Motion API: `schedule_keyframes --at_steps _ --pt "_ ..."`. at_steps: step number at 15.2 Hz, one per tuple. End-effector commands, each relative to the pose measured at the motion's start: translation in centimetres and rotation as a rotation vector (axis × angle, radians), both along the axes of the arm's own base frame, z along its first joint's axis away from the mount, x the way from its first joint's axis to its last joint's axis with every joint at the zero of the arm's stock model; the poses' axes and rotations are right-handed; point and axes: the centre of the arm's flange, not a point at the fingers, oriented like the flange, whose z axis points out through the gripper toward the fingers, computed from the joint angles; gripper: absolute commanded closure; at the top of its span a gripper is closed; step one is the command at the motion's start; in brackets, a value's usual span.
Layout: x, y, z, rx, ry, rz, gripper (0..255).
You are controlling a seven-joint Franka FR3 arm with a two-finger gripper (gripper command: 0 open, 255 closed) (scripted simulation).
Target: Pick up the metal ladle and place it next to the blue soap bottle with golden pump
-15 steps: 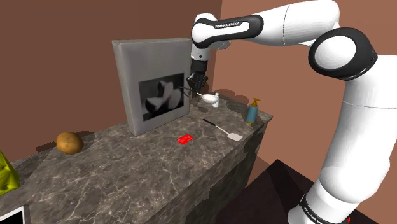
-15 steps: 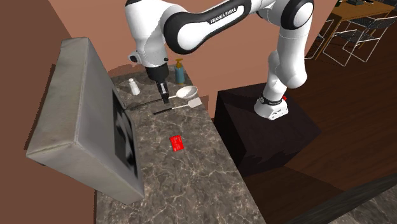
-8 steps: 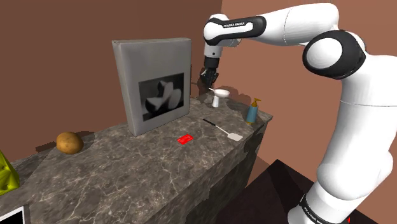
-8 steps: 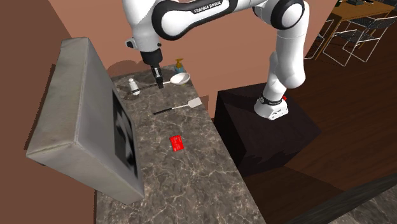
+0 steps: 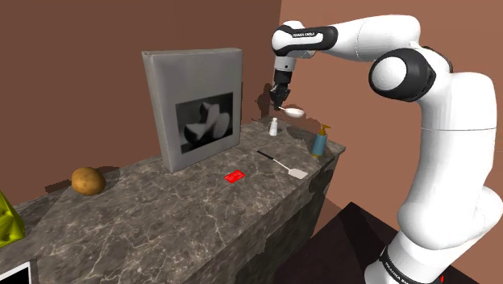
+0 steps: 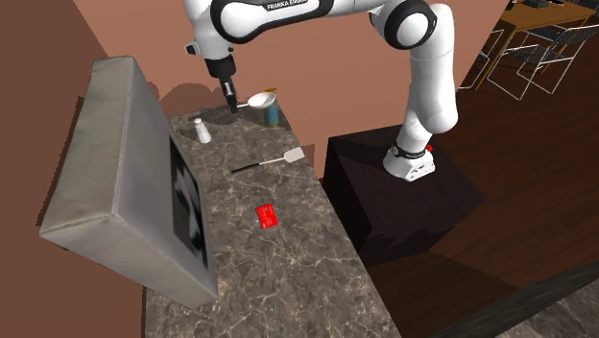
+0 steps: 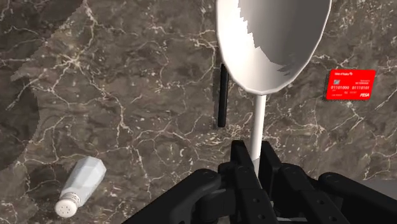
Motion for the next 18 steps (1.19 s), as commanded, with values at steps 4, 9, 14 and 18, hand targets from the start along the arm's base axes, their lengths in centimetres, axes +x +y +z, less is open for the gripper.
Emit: schedule_keyframes --at_steps 4,9,14,18 --pt "0.9 -6.6 0.1 0.000 0.000 0.001 255" --pt "1.8 -13.3 0.1 0.000 0.000 0.001 255" --pt "1.8 -13.3 -2.5 0.000 0.000 0.001 255" --pt "1.8 -13.3 -4.6 0.000 0.000 0.001 255"
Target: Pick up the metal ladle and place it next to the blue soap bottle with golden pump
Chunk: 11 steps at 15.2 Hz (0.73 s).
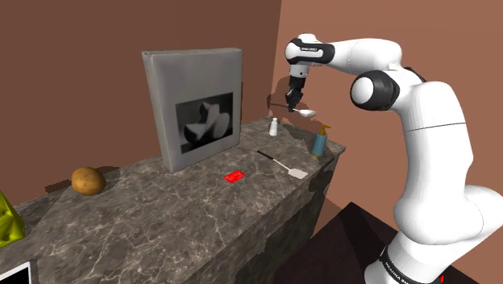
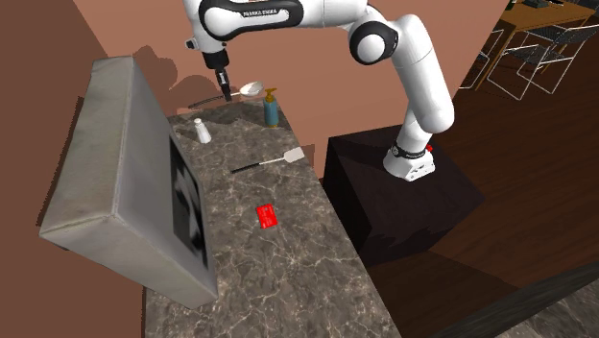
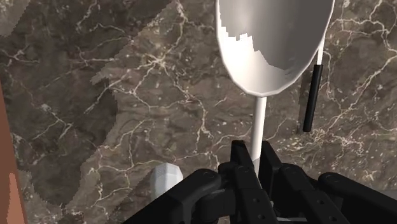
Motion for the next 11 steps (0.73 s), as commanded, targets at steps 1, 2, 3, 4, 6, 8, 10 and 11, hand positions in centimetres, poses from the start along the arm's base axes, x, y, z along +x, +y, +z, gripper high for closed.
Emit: schedule_keyframes --at_steps 1,2,3,4,6,8,10,11 --pt "-0.1 0.0 -1.1 0.000 0.000 0.000 255" --pt "-0.1 0.0 -1.7 0.000 0.000 0.000 255" --pt "-0.1 0.0 -2.2 0.000 0.000 0.000 255" --pt "-0.1 0.0 -2.7 0.000 0.000 0.000 255" --pt "-0.1 0.0 -3.8 0.000 0.000 0.000 255" --pt "-0.1 0.0 -4.8 0.000 0.000 0.000 255" --pt "-0.1 0.0 -5.9 0.000 0.000 0.000 255" --pt "-0.1 0.0 -6.4 0.000 0.000 0.000 255"
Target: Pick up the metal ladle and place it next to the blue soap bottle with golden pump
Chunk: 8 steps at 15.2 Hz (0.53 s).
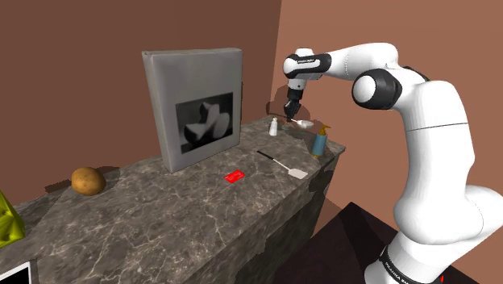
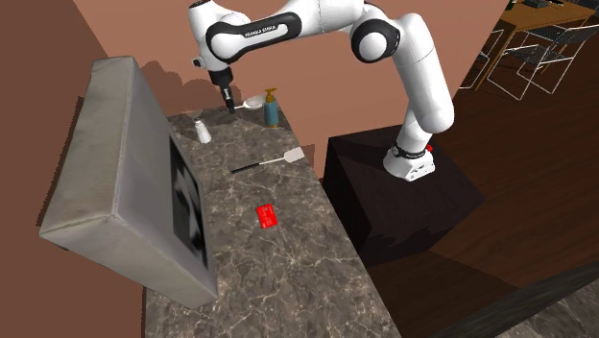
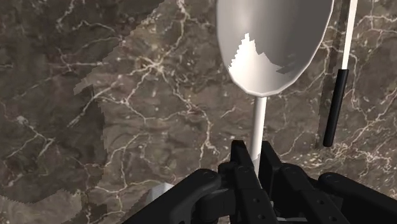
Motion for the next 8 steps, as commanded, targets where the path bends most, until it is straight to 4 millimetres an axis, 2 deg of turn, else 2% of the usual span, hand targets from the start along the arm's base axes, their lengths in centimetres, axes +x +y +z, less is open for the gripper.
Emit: schedule_keyframes --at_steps 1,8 --pt "0.0 -0.1 -1.1 0.000 0.000 0.000 255" --pt "0.0 -0.1 -4.8 0.000 0.000 0.000 255"
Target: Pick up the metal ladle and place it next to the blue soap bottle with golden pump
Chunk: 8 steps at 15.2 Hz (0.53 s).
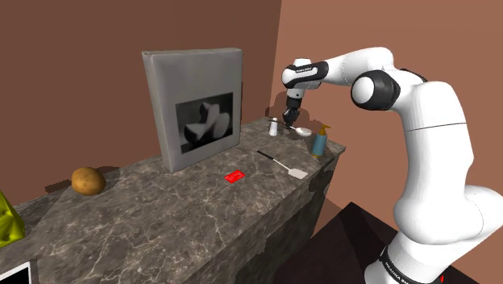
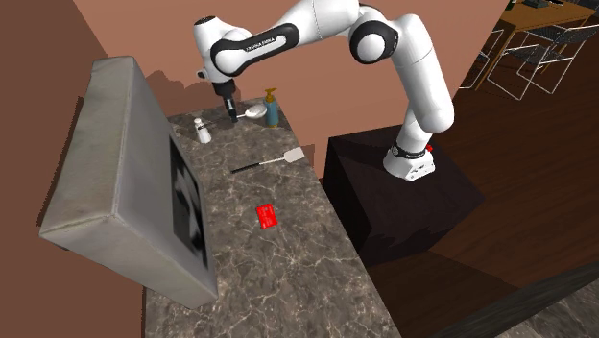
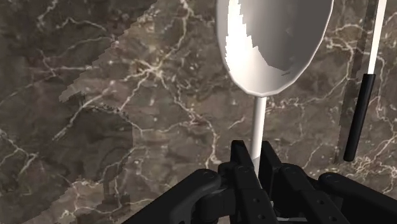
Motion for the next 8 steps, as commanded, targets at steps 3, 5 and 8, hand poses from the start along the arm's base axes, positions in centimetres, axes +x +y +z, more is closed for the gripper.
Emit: schedule_keyframes --at_steps 3,5,8 --pt "0.0 0.0 -2.1 0.000 0.000 0.000 255" --pt "0.0 0.0 -3.2 0.000 0.000 0.000 255" --pt "0.0 0.0 -4.7 0.000 0.000 0.000 255"
